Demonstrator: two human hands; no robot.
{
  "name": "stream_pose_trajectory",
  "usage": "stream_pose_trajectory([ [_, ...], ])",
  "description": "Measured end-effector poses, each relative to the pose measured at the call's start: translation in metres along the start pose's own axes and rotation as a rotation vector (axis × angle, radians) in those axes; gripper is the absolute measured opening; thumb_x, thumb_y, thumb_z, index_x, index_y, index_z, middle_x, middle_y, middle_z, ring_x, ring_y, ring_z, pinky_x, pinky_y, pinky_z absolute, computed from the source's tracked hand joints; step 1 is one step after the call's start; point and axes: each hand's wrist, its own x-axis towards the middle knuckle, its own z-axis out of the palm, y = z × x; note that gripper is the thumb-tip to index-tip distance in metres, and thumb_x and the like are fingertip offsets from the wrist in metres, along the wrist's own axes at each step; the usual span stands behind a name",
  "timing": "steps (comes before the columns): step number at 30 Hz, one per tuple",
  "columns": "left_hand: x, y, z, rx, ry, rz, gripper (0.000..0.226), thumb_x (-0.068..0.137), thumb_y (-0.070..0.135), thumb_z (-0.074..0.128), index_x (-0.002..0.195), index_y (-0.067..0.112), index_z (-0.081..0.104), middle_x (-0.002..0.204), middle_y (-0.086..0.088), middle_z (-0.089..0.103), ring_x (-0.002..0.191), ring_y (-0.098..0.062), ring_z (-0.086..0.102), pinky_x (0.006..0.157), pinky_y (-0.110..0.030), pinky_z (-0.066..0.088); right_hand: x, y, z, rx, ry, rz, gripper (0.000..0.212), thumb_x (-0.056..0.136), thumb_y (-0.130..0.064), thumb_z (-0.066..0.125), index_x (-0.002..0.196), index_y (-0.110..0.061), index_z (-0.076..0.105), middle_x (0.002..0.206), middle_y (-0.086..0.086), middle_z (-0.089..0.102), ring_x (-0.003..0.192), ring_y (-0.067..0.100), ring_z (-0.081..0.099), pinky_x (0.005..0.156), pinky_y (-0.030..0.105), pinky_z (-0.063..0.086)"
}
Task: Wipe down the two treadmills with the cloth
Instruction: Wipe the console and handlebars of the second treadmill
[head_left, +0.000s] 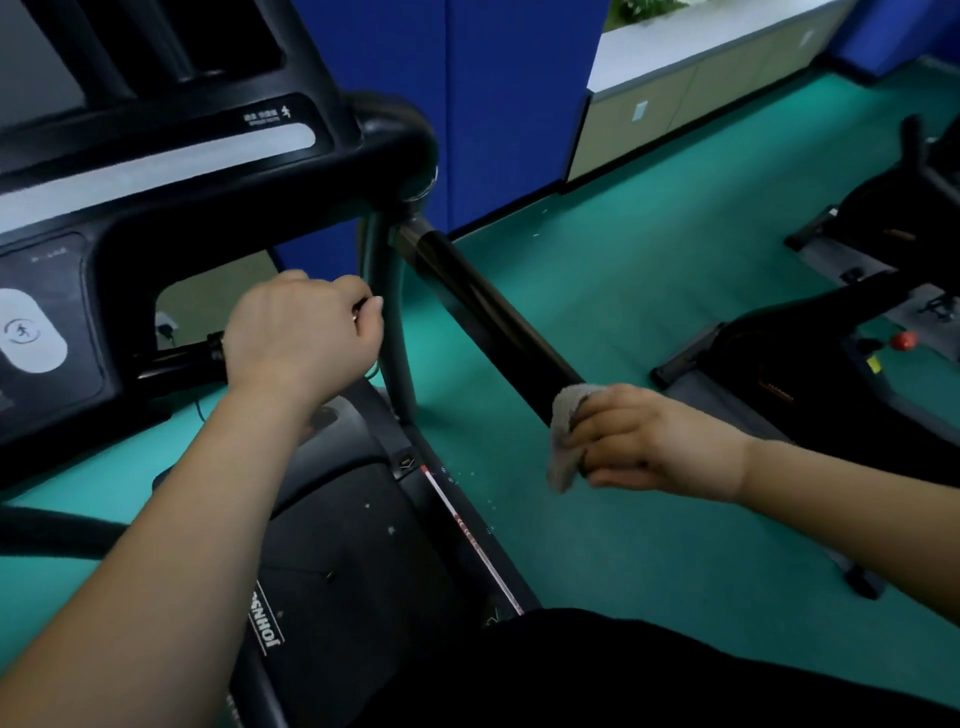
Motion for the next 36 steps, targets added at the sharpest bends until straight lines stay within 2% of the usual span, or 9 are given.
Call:
stream_pose_trajectory([
  [8, -0.001, 0.004, -0.007, -0.025, -0.030, -0.020, 0.032, 0.095, 0.036, 0.042, 0.103, 0.018, 0.068, 0.060, 0.003, 0.029, 0.072, -0.024, 0.035, 0.060, -0.032, 0.038, 0.031, 0.005, 0.010, 0.544, 0.351, 0.808, 0.020, 0.087, -0.020, 0.068, 0.106, -0.027, 0.073, 0.127, -0.008, 0.060, 0.119, -0.005, 0.051, 0.112, 0.026, 0.033],
  [11, 0.000, 0.006, -0.006, 0.003, -0.036, -0.035, 0.032, 0.095, 0.035, 0.042, 0.102, 0.018, 0.068, 0.062, 0.001, 0.033, 0.073, -0.025, 0.036, 0.060, -0.032, 0.038, 0.035, 0.007, 0.006, 0.744, 0.345, 1.001, 0.020, 0.091, -0.030, 0.063, 0.108, -0.036, 0.071, 0.117, -0.012, 0.067, 0.112, 0.006, 0.061, 0.105, 0.030, 0.043],
  [16, 0.005, 0.008, -0.001, 0.047, 0.082, 0.074, 0.035, 0.084, 0.036, 0.044, 0.091, 0.021, 0.075, 0.094, -0.003, 0.064, 0.101, -0.034, 0.046, 0.084, -0.044, 0.037, 0.022, 0.013, 0.011, 0.910, 0.402, 0.920, 0.024, 0.094, -0.026, 0.058, 0.114, -0.032, 0.070, 0.111, -0.022, 0.066, 0.103, -0.017, 0.056, 0.090, 0.006, 0.042],
  [19, -0.005, 0.038, 0.008, 0.034, 0.200, -0.011, 0.030, 0.077, 0.034, 0.050, 0.093, 0.024, 0.074, 0.111, -0.002, 0.059, 0.108, -0.034, 0.043, 0.090, -0.047, 0.034, 0.019, 0.024, 0.023, 1.016, 0.534, 0.841, 0.022, 0.094, -0.021, 0.058, 0.108, -0.026, 0.073, 0.109, -0.017, 0.070, 0.100, -0.015, 0.059, 0.080, -0.001, 0.041],
  [22, -0.028, 0.093, 0.039, -0.066, 0.227, -0.203, 0.029, 0.083, 0.036, 0.049, 0.101, 0.028, 0.070, 0.105, 0.003, 0.061, 0.100, -0.026, 0.054, 0.089, -0.040, 0.044, 0.008, 0.042, 0.042, 1.184, 0.542, 0.677, 0.021, 0.092, -0.023, 0.058, 0.105, -0.028, 0.074, 0.106, -0.019, 0.071, 0.106, -0.006, 0.062, 0.092, 0.010, 0.045],
  [26, -0.062, 0.177, 0.088, -0.404, 0.314, -0.542, 0.019, 0.087, 0.028, 0.060, 0.104, 0.031, 0.067, 0.102, 0.012, 0.060, 0.074, 0.001, 0.055, 0.071, 0.000, 0.036, -0.007, 0.071, 0.058, 1.463, 0.427, 0.517, 0.025, 0.087, -0.036, 0.064, 0.109, -0.029, 0.073, 0.114, -0.007, 0.071, 0.114, 0.009, 0.062, 0.106, 0.035, 0.043],
  [29, -0.085, 0.229, 0.093, -0.481, 0.290, -0.760, 0.014, 0.088, 0.033, 0.058, 0.098, 0.033, 0.067, 0.101, 0.015, 0.063, 0.082, 0.013, 0.054, 0.069, 0.003, 0.035, -0.017, 0.076, 0.061, 1.736, 0.401, 0.527, 0.028, 0.091, -0.031, 0.060, 0.114, -0.019, 0.070, 0.115, 0.005, 0.071, 0.113, 0.019, 0.064, 0.105, 0.040, 0.042],
  [33, -0.091, 0.272, 0.078, -0.509, 0.305, -0.939, 0.009, 0.088, 0.032, 0.058, 0.085, 0.031, 0.067, 0.089, 0.013, 0.066, 0.073, 0.004, 0.059, 0.062, -0.007, 0.039, -0.015, 0.077, 0.048, 2.092, 0.291, 0.546, 0.043, 0.078, -0.049, 0.065, 0.100, -0.014, 0.076, 0.089, 0.011, 0.075, 0.085, 0.018, 0.072, 0.083, 0.025, 0.056],
  [36, -0.094, 0.289, 0.084, -0.494, 0.284, -0.986, 0.004, 0.089, 0.031, 0.059, 0.093, 0.032, 0.059, 0.086, 0.015, 0.063, 0.069, 0.000, 0.057, 0.063, -0.017, 0.039, -0.020, 0.088, 0.052, 2.179, 0.263, 0.601, 0.038, 0.097, -0.031, 0.047, 0.121, -0.007, 0.064, 0.115, 0.014, 0.069, 0.108, 0.023, 0.065, 0.101, 0.035, 0.049],
])
